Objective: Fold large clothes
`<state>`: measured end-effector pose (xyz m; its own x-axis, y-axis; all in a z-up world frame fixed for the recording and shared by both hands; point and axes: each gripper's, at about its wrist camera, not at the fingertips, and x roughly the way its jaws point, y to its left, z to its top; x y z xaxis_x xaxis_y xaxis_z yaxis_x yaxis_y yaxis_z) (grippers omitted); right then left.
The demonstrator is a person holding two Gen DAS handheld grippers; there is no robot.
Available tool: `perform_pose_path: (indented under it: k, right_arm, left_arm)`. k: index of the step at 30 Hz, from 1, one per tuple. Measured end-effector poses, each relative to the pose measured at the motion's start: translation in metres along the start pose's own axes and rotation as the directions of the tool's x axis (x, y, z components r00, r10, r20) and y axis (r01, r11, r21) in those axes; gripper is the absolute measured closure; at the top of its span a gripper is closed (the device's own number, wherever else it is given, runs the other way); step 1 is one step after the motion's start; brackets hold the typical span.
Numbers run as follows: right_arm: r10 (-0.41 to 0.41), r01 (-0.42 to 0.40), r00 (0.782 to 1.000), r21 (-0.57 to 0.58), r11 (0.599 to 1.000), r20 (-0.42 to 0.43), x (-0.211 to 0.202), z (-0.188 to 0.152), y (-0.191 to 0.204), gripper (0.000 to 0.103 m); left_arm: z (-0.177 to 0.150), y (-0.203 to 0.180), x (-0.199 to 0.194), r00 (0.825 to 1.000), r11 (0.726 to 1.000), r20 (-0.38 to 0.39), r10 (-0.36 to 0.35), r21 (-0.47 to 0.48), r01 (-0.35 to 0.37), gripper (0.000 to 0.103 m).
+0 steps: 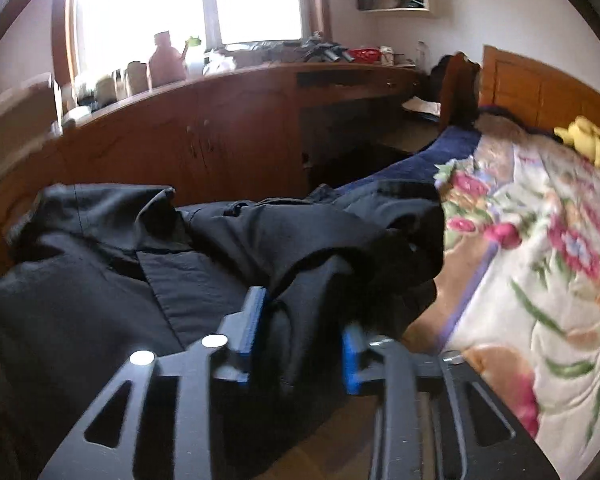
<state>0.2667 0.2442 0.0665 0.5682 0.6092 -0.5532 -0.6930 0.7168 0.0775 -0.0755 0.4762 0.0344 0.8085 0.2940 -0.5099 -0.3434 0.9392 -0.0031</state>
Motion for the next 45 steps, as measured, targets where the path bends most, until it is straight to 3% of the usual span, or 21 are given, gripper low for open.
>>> perform_pose_path:
  k: [2, 6, 8, 11, 13, 14, 16, 18, 24, 32, 36, 45]
  right_arm:
    - [-0.003, 0.003, 1.000, -0.010, 1.000, 0.023, -0.016, -0.005, -0.007, 0.038]
    - [-0.029, 0.034, 0.997, -0.064, 0.997, 0.069, -0.039, -0.018, 0.000, 0.036]
    - [-0.021, 0.031, 0.993, -0.091, 0.995, 0.117, -0.054, -0.022, 0.016, 0.036]
    - [0.109, -0.091, 0.984, -0.123, 0.988, 0.144, -0.074, -0.032, 0.045, 0.036]
    - [0.189, -0.173, 0.975, -0.132, 0.976, 0.120, -0.070, -0.036, 0.059, 0.036]
    - [0.226, -0.213, 0.970, -0.134, 0.968, 0.090, -0.063, -0.040, 0.067, 0.036]
    - [0.263, -0.260, 0.965, -0.137, 0.956, 0.002, -0.045, -0.051, 0.082, 0.037]
    - [0.223, -0.232, 0.972, -0.158, 0.960, -0.072, -0.022, -0.068, 0.095, 0.037]
    - [0.179, -0.185, 0.982, -0.131, 0.974, -0.056, -0.012, -0.085, 0.098, 0.037]
    - [0.098, -0.096, 0.995, -0.083, 0.992, 0.013, -0.084, -0.109, 0.073, 0.036]
    - [0.016, -0.013, 0.999, -0.071, 0.997, 0.034, -0.123, -0.128, 0.044, 0.026]
    - [-0.136, 0.134, 0.987, 0.032, 0.990, 0.085, -0.221, -0.183, -0.030, 0.019]
  left_arm:
    - [-0.004, 0.000, -0.008, 1.000, 1.000, 0.003, 0.002, -0.009, -0.002, 0.084]
    - [-0.007, -0.002, -0.037, 0.999, 1.000, 0.032, -0.002, -0.026, 0.003, 0.063]
    - [-0.006, -0.007, -0.052, 0.998, 1.000, 0.056, 0.007, -0.019, -0.006, 0.061]
    - [-0.001, -0.011, -0.071, 0.996, 1.000, 0.084, 0.014, -0.027, -0.011, 0.051]
    - [0.003, -0.014, -0.083, 0.994, 0.999, 0.103, 0.018, -0.030, -0.015, 0.025]
    - [0.004, -0.014, -0.088, 0.993, 0.999, 0.118, 0.021, -0.038, -0.016, 0.022]
    - [0.006, -0.015, -0.096, 0.991, 0.999, 0.130, 0.020, -0.044, -0.014, 0.020]
    - [0.007, -0.019, -0.102, 0.992, 0.999, 0.124, 0.021, -0.035, -0.017, 0.019]
    - [0.012, -0.037, -0.107, 0.992, 1.000, 0.130, 0.007, -0.020, -0.004, 0.018]
    - [0.018, -0.103, -0.110, 0.988, 0.997, 0.139, -0.060, 0.058, 0.053, 0.015]
    - [0.022, -0.148, -0.110, 0.983, 0.991, 0.153, -0.097, 0.106, 0.082, 0.015]
    - [0.024, -0.246, -0.106, 0.961, 0.964, 0.141, -0.236, 0.160, 0.213, 0.002]
